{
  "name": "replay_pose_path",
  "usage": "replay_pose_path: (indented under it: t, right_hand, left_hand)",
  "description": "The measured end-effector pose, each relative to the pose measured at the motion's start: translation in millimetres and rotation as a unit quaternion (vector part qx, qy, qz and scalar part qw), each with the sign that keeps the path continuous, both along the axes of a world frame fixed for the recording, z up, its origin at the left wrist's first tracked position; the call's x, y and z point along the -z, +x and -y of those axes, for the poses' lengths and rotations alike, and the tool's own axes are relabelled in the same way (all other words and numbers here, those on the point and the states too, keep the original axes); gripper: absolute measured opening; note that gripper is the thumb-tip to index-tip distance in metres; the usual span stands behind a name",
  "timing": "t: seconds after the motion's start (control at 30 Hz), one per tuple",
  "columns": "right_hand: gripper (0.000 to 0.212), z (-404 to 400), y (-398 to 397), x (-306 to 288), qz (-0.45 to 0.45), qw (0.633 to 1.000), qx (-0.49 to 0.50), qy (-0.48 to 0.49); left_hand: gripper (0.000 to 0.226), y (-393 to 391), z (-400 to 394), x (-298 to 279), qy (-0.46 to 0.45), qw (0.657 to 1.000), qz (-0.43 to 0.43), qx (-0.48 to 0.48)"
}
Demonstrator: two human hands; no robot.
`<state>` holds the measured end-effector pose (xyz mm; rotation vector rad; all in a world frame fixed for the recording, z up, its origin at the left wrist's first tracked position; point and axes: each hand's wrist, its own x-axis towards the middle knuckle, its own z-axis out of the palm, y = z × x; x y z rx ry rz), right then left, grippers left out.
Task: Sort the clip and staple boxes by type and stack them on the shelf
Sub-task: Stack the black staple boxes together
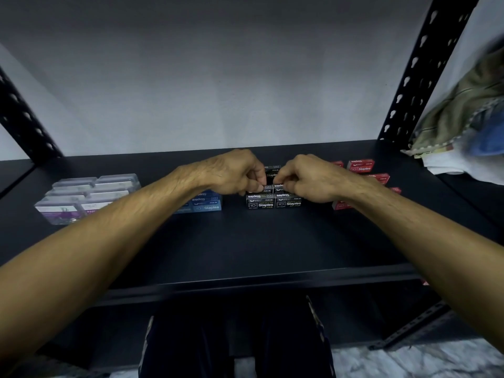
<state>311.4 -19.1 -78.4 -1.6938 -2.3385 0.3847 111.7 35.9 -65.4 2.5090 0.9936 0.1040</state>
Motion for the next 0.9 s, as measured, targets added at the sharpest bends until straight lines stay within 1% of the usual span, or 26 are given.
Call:
replay_pose_path:
  t: [0.23,0.33,0.4,0.5,0.57,0.63,0.73,0.9]
  right_hand:
    - [0.032,0.2,0.8,-1.1,0.002,1.000,0.007,-0.010]
    - [0.037,1.4,-0.9,-5.5,-0.002,0.999,0.022,-0.049]
    - [0.048,4.3,-0.5,-9.5,-0.002,0.996,0.030,-0.082]
    - [0.065,9.0,0.0,-12.2,0.033,0.993,0.020,-0.115]
    - [0.064,9.7,-1.7,-10.3,0.049,0.992,0.009,-0.113]
    - [0.056,8.9,-4.0,-7.3,0.057,0.994,-0.001,-0.097]
    - [0.044,7.8,-5.5,-5.7,0.053,0.995,0.002,-0.085]
    - [0.041,6.1,-5.6,-3.2,0.050,0.996,0.001,-0.070]
  left_hand:
    - [0.014,-1.4,3.6,-1.1,-0.002,1.000,0.008,-0.006]
    - [0.022,-4.7,7.3,-3.8,-0.010,0.999,0.021,-0.031]
    - [0.030,-7.4,8.5,-6.4,-0.012,0.999,0.005,-0.040]
    - [0.055,-7.1,12.3,-9.4,-0.003,0.998,-0.054,-0.018]
    - [0.061,-4.0,14.9,-7.7,0.014,0.997,-0.080,-0.006]
    - [0.059,-0.2,16.7,-4.2,0.034,0.995,-0.089,-0.005]
    - [0.047,2.0,17.4,-1.1,0.050,0.995,-0.084,-0.006]
    - [0.022,1.8,17.6,1.0,0.033,0.998,-0.056,0.000]
